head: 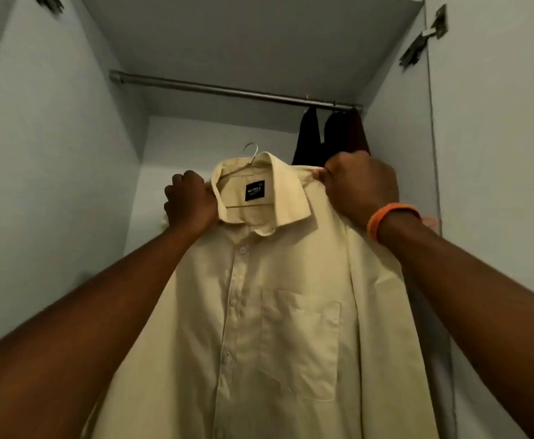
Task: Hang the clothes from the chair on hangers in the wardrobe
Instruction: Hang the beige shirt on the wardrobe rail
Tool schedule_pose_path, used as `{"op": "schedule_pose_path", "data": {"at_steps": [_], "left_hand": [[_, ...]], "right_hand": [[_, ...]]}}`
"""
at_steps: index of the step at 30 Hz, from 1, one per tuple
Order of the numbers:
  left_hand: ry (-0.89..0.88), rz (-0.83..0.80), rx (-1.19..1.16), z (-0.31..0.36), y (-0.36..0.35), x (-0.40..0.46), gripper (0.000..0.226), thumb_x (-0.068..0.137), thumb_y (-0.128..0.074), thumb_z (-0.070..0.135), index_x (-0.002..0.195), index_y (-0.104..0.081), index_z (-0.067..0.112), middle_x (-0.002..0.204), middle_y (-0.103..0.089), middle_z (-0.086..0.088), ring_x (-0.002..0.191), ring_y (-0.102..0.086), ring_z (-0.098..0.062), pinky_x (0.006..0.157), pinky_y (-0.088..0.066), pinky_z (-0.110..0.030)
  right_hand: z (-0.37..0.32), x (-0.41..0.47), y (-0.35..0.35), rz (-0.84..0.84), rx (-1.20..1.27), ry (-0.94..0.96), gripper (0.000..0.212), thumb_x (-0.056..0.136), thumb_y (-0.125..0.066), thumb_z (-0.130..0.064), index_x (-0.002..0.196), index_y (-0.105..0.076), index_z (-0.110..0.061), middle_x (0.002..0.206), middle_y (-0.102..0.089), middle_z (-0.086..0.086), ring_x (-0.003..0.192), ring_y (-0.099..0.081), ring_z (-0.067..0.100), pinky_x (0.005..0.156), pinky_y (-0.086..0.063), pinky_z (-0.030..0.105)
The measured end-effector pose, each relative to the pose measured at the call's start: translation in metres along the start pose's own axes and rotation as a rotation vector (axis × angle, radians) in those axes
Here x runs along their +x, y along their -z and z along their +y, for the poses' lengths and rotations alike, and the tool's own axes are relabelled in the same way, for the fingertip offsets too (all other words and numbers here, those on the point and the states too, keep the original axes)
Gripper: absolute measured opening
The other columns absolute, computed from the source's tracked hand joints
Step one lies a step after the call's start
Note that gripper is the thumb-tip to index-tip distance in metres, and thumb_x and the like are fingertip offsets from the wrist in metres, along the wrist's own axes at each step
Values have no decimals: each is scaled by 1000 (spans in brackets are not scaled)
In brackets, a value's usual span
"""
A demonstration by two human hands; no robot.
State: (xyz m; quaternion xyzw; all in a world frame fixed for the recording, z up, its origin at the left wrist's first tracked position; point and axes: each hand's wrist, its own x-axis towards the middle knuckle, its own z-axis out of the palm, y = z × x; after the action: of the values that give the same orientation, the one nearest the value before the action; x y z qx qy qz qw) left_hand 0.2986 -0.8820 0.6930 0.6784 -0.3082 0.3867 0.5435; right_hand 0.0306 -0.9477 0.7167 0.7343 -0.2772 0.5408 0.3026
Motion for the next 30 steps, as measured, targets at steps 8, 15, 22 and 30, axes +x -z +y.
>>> {"op": "schedule_pose_path", "data": {"at_steps": [8, 15, 22, 30], "left_hand": [[79, -178, -442, -1, -79, 99, 40, 102, -44, 33, 122, -59, 2, 123, -62, -20, 111, -58, -38, 87, -47, -39], [-192, -451, -536, 8, -132, 119, 47, 105, -35, 45, 133, -55, 14, 135, -57, -8, 117, -55, -27, 95, -44, -35], [-251, -536, -534, 29, -175, 132, 55, 102, -44, 44, 147, -40, 12, 150, -42, -9, 132, -45, -28, 104, -38, -35], [-288, -533, -606, 43, -197, 140, 61, 102, -50, 39, 153, -30, 14, 156, -36, -7, 141, -38, -24, 113, -35, -34]], "right_hand": [[-55, 139, -61, 80, -133, -7, 28, 98, -50, -19, 120, -63, -7, 124, -62, 22, 114, -59, 42, 88, -48, 44], [-19, 205, -115, 221, -182, -113, 30, 96, -49, -13, 119, -63, 1, 122, -59, 29, 112, -59, 48, 89, -49, 48], [7, 227, -149, 317, -239, -165, 25, 91, -49, -5, 107, -64, 6, 111, -60, 33, 103, -60, 52, 82, -50, 49], [11, 259, -173, 266, -322, -144, 30, 91, -50, -5, 116, -65, 3, 119, -61, 29, 109, -61, 49, 87, -50, 49]]}}
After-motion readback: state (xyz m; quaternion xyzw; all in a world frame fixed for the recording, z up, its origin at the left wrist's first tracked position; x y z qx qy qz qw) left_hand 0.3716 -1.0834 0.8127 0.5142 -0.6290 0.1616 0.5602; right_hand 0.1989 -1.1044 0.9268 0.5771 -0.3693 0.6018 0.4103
